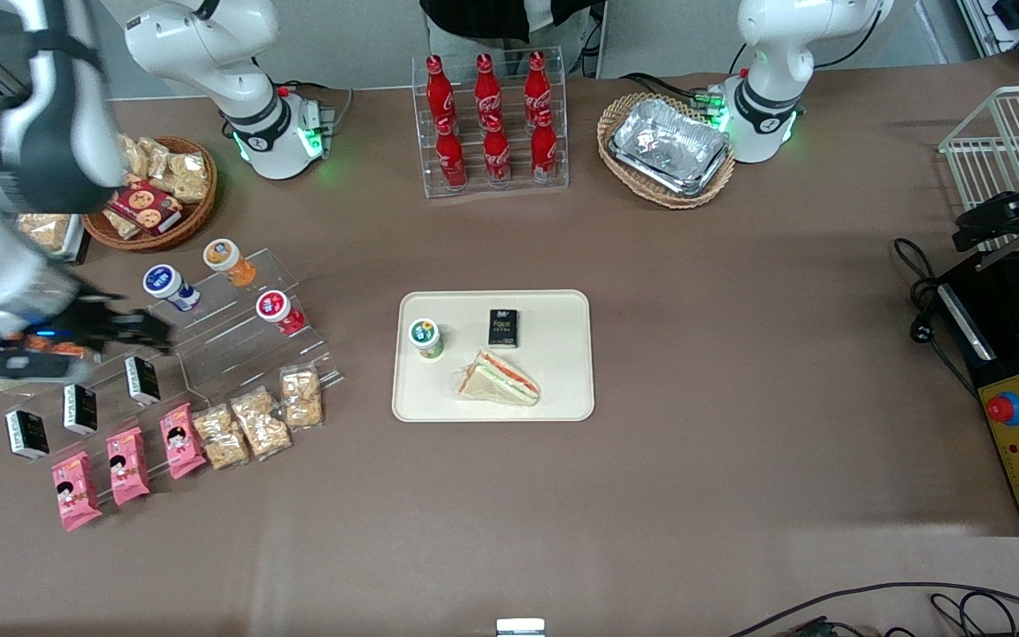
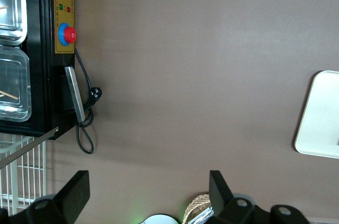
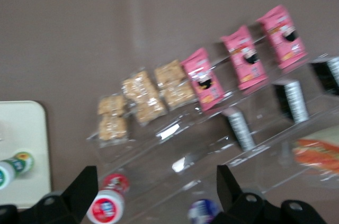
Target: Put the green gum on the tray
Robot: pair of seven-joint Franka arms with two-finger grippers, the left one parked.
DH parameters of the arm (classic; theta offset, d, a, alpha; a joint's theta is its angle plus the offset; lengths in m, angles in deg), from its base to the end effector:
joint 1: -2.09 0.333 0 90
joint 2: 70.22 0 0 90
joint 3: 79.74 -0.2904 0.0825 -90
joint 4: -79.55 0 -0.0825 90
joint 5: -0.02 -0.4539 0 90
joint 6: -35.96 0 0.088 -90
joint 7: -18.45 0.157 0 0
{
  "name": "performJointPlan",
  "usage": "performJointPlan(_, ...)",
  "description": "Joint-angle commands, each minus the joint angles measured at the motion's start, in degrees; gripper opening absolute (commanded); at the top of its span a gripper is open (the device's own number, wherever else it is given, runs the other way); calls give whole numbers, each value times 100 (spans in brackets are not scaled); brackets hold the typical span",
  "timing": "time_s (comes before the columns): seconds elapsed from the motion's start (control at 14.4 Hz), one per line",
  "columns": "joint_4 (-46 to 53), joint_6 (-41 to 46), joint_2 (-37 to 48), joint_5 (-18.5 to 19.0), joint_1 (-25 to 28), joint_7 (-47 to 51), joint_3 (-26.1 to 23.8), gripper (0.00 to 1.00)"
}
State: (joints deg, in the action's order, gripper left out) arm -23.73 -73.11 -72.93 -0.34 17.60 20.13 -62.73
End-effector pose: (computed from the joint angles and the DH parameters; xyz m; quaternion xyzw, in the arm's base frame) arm 0.6512 -0.0149 0.4227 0.9992 -0.0283 0.0279 0.0039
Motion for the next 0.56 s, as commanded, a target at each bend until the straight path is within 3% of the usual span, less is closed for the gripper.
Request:
performJointPlan(0.0,773,307,-291,-17,-617,-772,-84,100)
performJointPlan(0.21,1441,1061,-599,-35,-716,-853,-84,100)
performJointPlan(0.49,1461,1423,-495,-78,-707,-792,-84,100)
